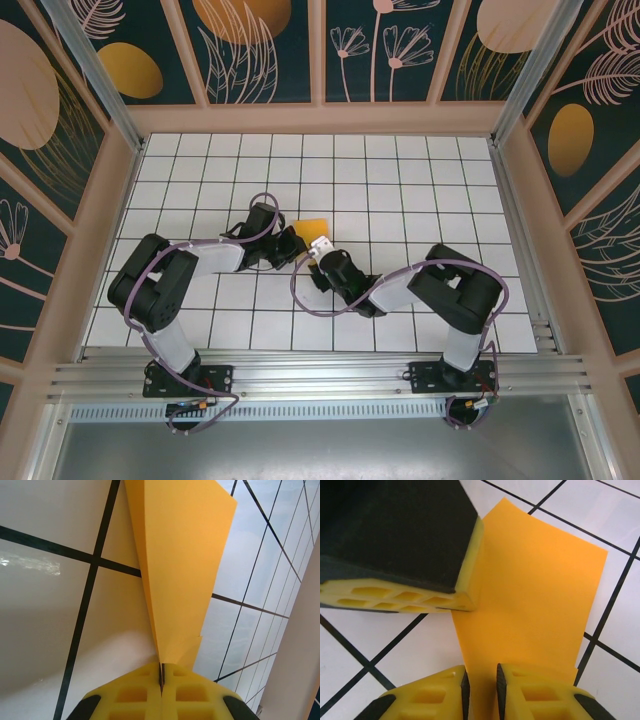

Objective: Fold a paper plane with a square sheet of paper (pick it up from the middle)
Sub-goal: Fold the wing for the fifth time at the center of the table.

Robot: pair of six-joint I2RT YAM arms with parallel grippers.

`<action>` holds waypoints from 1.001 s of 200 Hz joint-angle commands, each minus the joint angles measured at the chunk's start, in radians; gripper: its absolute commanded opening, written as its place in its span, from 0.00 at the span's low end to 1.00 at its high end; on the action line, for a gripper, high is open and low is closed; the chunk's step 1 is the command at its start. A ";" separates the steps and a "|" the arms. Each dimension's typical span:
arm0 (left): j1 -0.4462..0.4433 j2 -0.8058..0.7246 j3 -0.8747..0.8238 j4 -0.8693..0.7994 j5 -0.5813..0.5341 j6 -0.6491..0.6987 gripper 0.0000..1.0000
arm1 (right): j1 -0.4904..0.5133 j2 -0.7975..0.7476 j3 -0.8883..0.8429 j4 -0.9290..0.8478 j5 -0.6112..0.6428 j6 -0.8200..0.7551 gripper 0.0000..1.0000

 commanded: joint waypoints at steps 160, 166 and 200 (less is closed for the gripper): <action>0.029 -0.115 0.071 -0.105 -0.115 0.046 0.47 | -0.129 -0.042 -0.028 0.049 -0.302 0.169 0.02; 0.033 -0.120 0.068 -0.103 -0.122 0.047 0.49 | -0.138 -0.045 -0.033 0.053 -0.333 0.185 0.01; 0.041 -0.148 0.054 -0.088 -0.147 0.071 0.57 | -0.188 -0.046 -0.049 0.079 -0.450 0.275 0.00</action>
